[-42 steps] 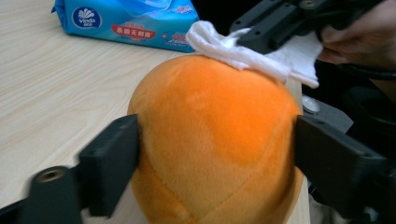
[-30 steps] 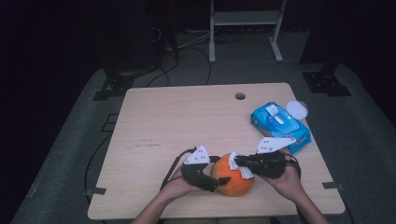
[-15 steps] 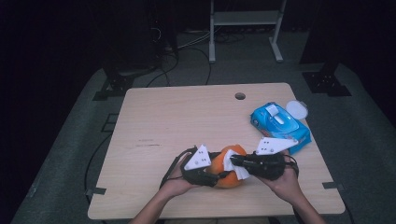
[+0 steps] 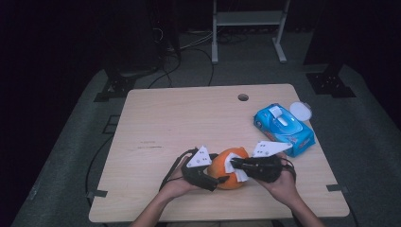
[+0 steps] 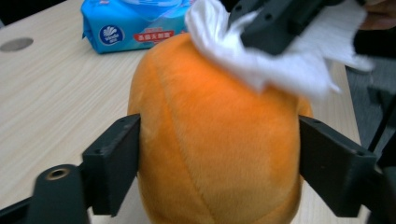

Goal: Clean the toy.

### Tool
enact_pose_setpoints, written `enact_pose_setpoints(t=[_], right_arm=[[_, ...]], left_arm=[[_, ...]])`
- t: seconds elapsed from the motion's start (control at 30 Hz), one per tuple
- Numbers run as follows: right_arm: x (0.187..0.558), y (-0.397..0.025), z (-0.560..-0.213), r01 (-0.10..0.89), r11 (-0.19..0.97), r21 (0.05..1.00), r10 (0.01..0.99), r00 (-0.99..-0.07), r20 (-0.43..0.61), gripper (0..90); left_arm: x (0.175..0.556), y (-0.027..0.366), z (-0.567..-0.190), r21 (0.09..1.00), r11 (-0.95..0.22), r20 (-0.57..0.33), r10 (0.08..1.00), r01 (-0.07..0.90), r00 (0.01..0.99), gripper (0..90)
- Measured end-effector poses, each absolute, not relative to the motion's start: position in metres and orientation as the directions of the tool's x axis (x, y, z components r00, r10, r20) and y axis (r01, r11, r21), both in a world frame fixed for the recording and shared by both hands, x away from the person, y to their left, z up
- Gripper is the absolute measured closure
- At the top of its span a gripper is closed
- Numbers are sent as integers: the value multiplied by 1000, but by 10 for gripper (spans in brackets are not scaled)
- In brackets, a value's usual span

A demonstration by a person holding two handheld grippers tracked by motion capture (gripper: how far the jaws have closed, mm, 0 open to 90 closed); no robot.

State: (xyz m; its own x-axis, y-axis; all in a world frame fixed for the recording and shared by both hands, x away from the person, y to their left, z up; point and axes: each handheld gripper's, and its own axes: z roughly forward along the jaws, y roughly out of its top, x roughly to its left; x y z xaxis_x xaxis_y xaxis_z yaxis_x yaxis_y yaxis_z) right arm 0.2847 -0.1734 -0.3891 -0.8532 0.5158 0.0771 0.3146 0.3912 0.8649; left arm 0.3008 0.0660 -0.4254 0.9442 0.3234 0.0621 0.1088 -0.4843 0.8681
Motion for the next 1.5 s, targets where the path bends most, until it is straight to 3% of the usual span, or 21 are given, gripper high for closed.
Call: enact_pose_setpoints(t=[0.1, 0.27, 0.3, 0.47, 0.83, 0.93, 1.03, 1.3, 1.5], right_arm=[[277, -158, -386, 267, 431, 862, 468, -883, 40, 847], [287, -173, -384, 278, 419, 864, 528, -849, 17, 847], [300, -192, -389, 352, 372, 859, 582, -809, 80, 847], [306, -198, -399, 396, 342, 852, 590, -796, 133, 847], [295, -191, -397, 372, 378, 847, 571, -814, 103, 846], [296, -191, -397, 374, 380, 846, 567, -817, 106, 846], [297, -190, -398, 374, 386, 843, 561, -821, 108, 846], [280, -164, -387, 295, 407, 864, 513, -857, 51, 846], [284, -170, -385, 275, 436, 857, 522, -853, 8, 846]], left_arm=[[300, 69, -426, 861, -503, 90, 300, 77, 950, 247], [302, 71, -427, 866, -491, 68, 306, 96, 949, 253], [305, 72, -427, 866, -485, 42, 318, 124, 947, 225], [308, 70, -423, 878, -427, -62, 348, 217, 936, 110], [316, 85, -421, 861, -445, -31, 438, 246, 898, 149], [316, 83, -421, 869, -429, -64, 399, 248, 915, 144], [313, 76, -423, 866, -444, -44, 393, 231, 919, 128], [299, 67, -419, 848, -512, 61, 351, 137, 934, 196], [299, 72, -421, 850, -508, 48, 340, 141, 939, 211]])
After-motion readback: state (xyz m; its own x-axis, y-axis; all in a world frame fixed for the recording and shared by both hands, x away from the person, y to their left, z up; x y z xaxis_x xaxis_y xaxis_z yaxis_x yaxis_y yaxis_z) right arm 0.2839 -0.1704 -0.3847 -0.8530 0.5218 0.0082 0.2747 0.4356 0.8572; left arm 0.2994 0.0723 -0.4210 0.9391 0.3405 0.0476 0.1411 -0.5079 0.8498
